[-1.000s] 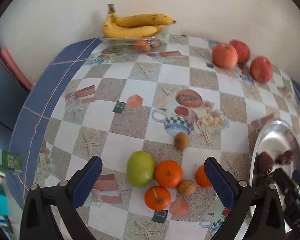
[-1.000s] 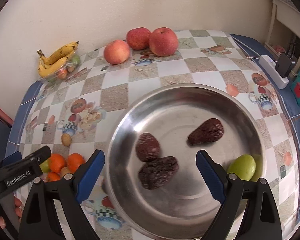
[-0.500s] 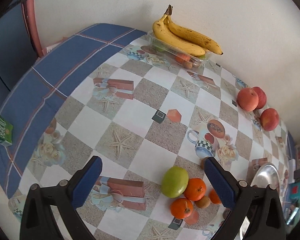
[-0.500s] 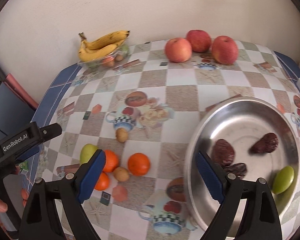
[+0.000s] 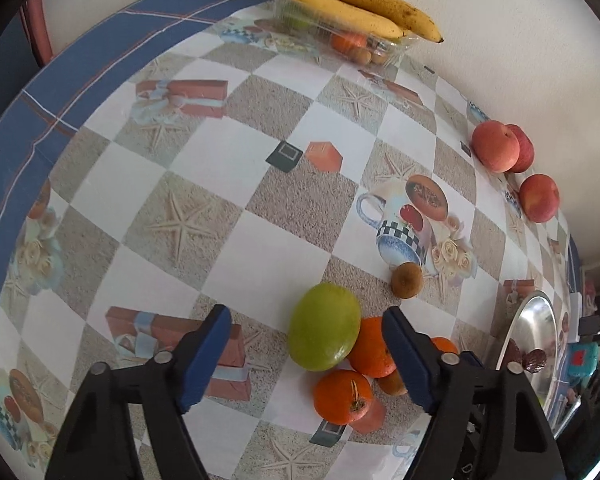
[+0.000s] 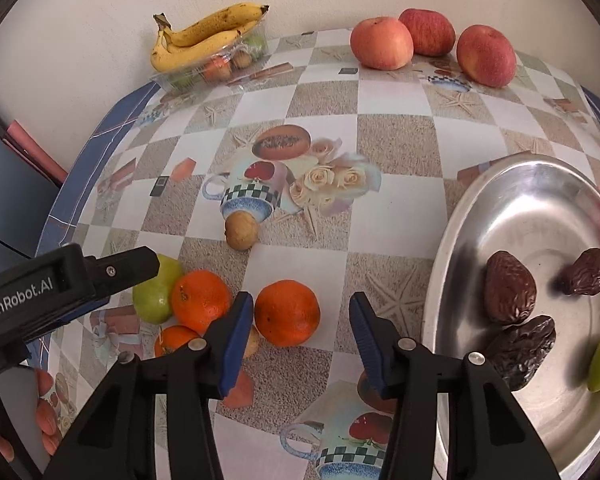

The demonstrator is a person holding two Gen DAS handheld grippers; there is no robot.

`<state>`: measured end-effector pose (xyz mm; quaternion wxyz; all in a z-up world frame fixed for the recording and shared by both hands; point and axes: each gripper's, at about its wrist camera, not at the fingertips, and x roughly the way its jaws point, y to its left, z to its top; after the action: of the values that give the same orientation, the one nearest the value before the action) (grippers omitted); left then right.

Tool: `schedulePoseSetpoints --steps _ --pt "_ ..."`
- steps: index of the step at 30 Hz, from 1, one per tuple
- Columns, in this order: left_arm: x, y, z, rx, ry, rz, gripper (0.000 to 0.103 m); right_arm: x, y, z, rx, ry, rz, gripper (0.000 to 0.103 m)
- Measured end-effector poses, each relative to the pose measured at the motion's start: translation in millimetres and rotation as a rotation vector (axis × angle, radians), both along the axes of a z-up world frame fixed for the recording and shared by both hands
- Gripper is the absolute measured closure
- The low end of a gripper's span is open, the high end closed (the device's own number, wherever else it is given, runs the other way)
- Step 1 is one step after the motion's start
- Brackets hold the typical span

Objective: Organize fruits
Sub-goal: 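Move both tools back over the oranges and pear, then grasp the green pear with the left tool while the right tool grasps an orange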

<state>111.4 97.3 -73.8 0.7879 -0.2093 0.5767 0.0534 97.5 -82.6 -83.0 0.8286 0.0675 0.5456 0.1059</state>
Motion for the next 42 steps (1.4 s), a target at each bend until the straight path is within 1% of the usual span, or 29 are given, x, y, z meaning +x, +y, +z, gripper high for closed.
schedulePoseSetpoints --steps 1,3,5,6,8,12,15,19,21,24,27,33,37,42 --pt "0.2 -0.2 -0.8 -0.003 0.003 0.002 0.030 0.6 0.8 -1.3 0.006 0.000 0.004 0.054" --pt "0.2 0.9 -3.2 -0.029 0.011 0.007 0.043 1.4 3.1 -1.9 0.011 0.000 0.010 0.056" --pt "-0.2 1.5 -6.1 -0.064 0.016 0.011 0.050 1.7 6.2 -1.8 0.011 0.000 0.021 0.064" --pt "-0.5 1.5 -6.1 -0.076 0.012 0.011 0.057 1.7 7.6 -1.8 0.014 0.001 0.027 0.065" --pt "-1.3 1.1 -4.4 -0.098 0.004 0.013 0.063 1.3 8.8 -1.5 0.014 0.000 0.029 0.067" --pt "-1.9 2.0 -2.9 -0.094 -0.005 0.021 0.064 0.5 6.9 -0.9 0.018 0.002 0.027 0.068" --pt "-3.9 7.9 0.7 -0.058 -0.015 0.050 0.064 0.4 1.7 1.4 0.010 -0.002 0.012 0.068" --pt "-5.6 19.7 9.0 -0.032 -0.047 0.095 0.064 -0.7 -9.9 6.9 0.016 -0.007 -0.020 0.068" --pt "-6.4 22.1 15.6 -0.012 -0.068 0.103 0.064 -1.6 -14.7 11.1 0.032 -0.013 -0.028 0.068" --pt "-6.5 23.2 25.4 -0.005 -0.104 0.108 0.065 -4.1 -19.5 20.9 0.046 -0.034 -0.033 0.068" --pt "-6.9 21.3 35.1 0.007 -0.135 0.104 0.065 -7.0 -24.1 32.1 0.064 -0.056 -0.036 0.068" --pt "-8.3 13.8 45.9 0.013 -0.159 0.084 0.065 -12.5 -40.7 46.9 0.049 -0.070 -0.070 0.068" --pt "-8.5 0.1 51.0 0.025 -0.173 0.051 0.064 -14.8 -63.0 49.4 0.040 -0.055 -0.125 0.068" --pt "-7.9 -26.2 54.2 0.025 -0.179 -0.017 0.065 -17.7 -97.7 50.9 0.006 -0.042 -0.215 0.068"
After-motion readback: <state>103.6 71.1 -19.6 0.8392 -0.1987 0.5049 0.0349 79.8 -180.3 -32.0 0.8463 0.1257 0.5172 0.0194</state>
